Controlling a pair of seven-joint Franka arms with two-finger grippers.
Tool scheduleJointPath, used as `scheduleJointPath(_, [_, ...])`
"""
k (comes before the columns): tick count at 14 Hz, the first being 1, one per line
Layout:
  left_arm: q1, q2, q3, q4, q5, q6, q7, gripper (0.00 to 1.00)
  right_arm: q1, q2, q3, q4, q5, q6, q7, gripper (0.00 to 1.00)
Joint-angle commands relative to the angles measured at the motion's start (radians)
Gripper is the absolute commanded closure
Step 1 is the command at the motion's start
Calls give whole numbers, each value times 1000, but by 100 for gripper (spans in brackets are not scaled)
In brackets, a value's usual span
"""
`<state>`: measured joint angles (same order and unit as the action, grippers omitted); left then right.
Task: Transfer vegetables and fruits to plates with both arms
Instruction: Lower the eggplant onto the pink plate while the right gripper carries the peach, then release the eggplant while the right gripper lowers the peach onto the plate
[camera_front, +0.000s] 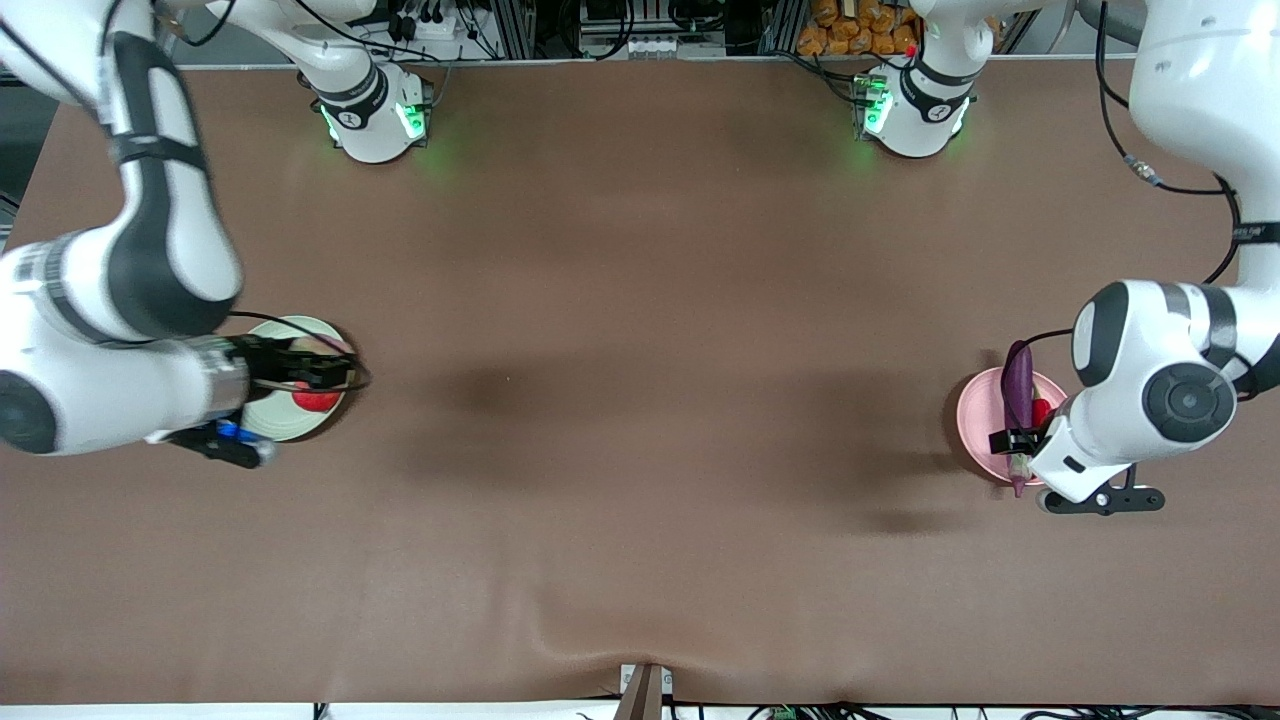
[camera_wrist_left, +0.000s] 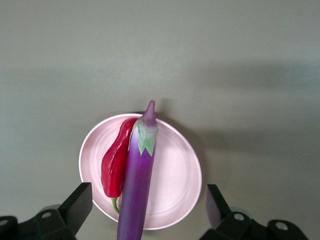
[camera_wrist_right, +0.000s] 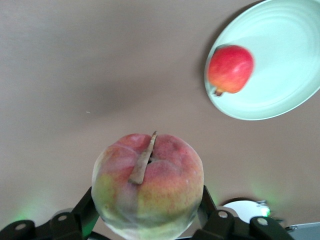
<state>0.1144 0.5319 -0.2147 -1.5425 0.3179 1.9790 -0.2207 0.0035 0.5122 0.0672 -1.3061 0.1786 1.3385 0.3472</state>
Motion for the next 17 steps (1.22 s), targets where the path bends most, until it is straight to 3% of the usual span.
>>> scheduleJointPath(1, [-4, -52, -3, -1, 23, -12, -12, 0, 1, -112, -43, -157, -1, 14, -63, 100])
scheduleJointPath(3, [-18, -82, -15, 25, 9, -50, -12, 0, -5, -124, -46, -176, -60, 8, -85, 100])
scheduleJointPath(9, [-6, -231, -71, 30, -2, -267, 10, 0, -8, -159, -90, -309, -90, 97, -162, 100])
scheduleJointPath(11, [-13, -324, -29, -39, -42, -282, 55, 0, -8, -173, -112, -360, -100, 148, -215, 100])
scheduleJointPath(14, [-129, -484, 121, -164, -130, -285, 134, 0, -10, -170, -185, -421, -103, 217, -362, 100])
scheduleJointPath(16, [-145, -588, 155, -249, -178, -299, 210, 0, -10, -173, -219, -502, -103, 315, -419, 100])
scheduleJointPath(17, [-150, -602, 156, -248, -178, -321, 233, 0, -10, -175, -227, -539, -102, 359, -433, 100])
